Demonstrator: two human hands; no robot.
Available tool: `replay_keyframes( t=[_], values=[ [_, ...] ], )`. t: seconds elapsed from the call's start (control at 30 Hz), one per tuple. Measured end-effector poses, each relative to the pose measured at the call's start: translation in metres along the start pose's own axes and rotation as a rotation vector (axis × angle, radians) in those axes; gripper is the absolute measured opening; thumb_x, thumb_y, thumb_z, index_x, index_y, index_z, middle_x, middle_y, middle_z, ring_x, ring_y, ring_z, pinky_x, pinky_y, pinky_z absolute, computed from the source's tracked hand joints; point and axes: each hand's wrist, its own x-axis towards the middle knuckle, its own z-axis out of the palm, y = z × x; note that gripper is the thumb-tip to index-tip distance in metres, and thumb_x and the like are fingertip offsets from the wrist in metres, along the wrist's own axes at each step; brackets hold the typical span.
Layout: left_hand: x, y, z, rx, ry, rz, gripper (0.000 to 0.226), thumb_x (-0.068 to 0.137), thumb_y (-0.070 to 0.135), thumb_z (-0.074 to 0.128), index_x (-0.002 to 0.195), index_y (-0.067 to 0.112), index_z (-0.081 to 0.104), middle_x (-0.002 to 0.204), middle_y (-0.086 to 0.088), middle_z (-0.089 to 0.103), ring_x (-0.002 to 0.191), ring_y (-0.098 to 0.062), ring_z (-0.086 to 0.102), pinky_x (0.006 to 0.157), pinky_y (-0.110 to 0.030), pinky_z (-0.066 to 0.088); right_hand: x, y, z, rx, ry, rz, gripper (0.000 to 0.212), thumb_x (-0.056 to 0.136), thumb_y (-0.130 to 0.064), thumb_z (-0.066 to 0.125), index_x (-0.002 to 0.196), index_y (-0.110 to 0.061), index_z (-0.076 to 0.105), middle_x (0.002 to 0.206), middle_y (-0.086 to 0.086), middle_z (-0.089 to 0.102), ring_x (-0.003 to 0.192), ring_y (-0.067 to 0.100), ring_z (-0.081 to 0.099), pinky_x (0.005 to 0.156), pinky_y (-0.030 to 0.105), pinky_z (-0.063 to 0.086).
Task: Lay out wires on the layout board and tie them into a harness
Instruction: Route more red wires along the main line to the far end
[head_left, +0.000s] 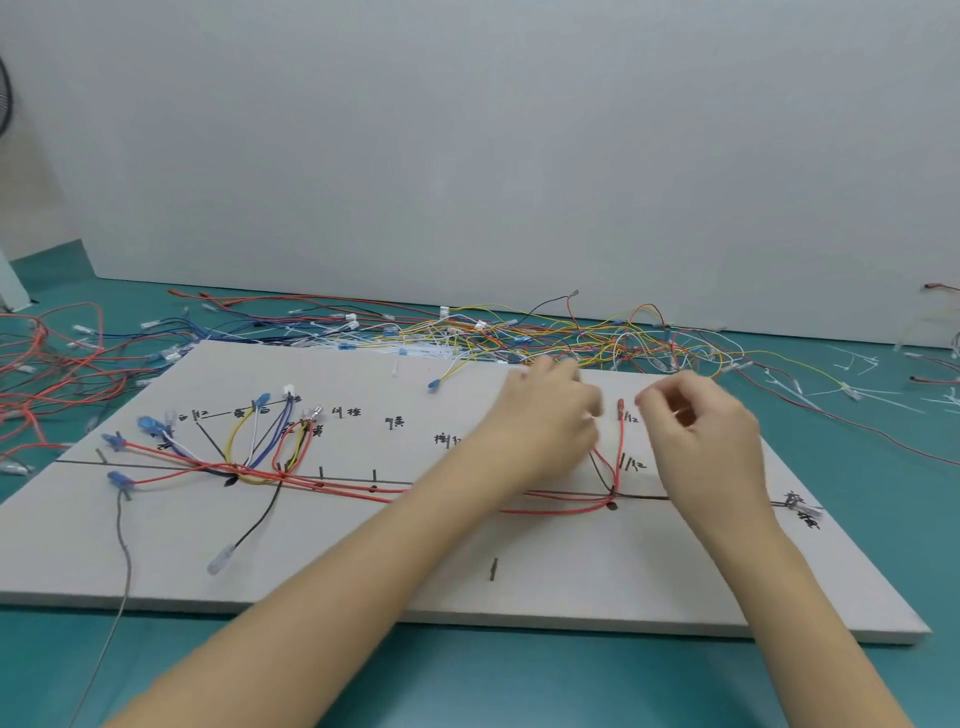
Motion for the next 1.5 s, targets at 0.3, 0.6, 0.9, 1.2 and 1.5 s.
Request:
replay_keyframes(
  t=[0.3,0.6,0.9,1.2,1.5],
  values=[
    [-0.061,-0.137,-0.066,-0.221,0.132,-0.371,0.015,0.091,0.024,0.059,0.079,0.016,0.062,0.080,0.003,0.058,0.078,-0.019,0.055,0.066,-0.031,0.041,-0.027,-0.020,0.046,-0.313,-0.549,-0.130,0.039,0.093,-0.045,0.047,0.062,-0.022,0.047,0.066,-0.007,0.055,0.085,0.021,0.045,0.077,0.038,0.040],
    [-0.099,-0.203,-0.073,-0.320,-0.121,-0.645,0.035,0.083,0.038,0.073,0.062,0.014,0.060,0.047,0.010,0.052,0.054,-0.016,0.046,0.057,-0.026,0.036,-0.034,-0.035,0.073,-0.485,-0.617,-0.219,0.034,0.090,-0.032,0.041,0.062,-0.013,0.038,0.061,0.003,0.043,0.079,0.029,0.042,0.066,0.036,0.025],
    [-0.120,-0.209,-0.099,-0.328,-0.412,-0.613,0.066,0.048,0.077,0.071,0.063,0.013,0.068,0.056,0.001,0.063,0.052,-0.010,0.053,0.064,-0.026,0.044,-0.036,-0.030,0.084,-0.545,-0.566,-0.323,0.036,0.091,-0.030,0.037,0.058,-0.014,0.033,0.057,0.002,0.037,0.072,0.029,0.037,0.067,0.036,0.023],
    [-0.138,-0.209,-0.086,-0.539,-0.363,-0.500,0.076,0.029,0.080,0.079,0.072,0.017,0.075,0.064,-0.009,0.066,0.058,-0.012,0.053,0.064,-0.027,0.039,-0.031,-0.026,0.081,-0.495,-0.612,-0.357,0.033,0.091,-0.025,0.041,0.061,-0.012,0.035,0.058,0.002,0.038,0.073,0.027,0.034,0.064,0.036,0.017],
    [-0.136,-0.202,-0.082,-0.542,-0.328,-0.472,0.038,0.055,0.048,0.084,0.068,0.014,0.074,0.070,-0.018,0.068,0.060,-0.015,0.054,0.064,-0.030,0.040,-0.026,-0.025,0.078,-0.399,-0.685,-0.310,0.031,0.088,-0.023,0.048,0.062,-0.009,0.039,0.066,0.012,0.048,0.081,0.027,0.044,0.062,0.037,0.033]
  ],
)
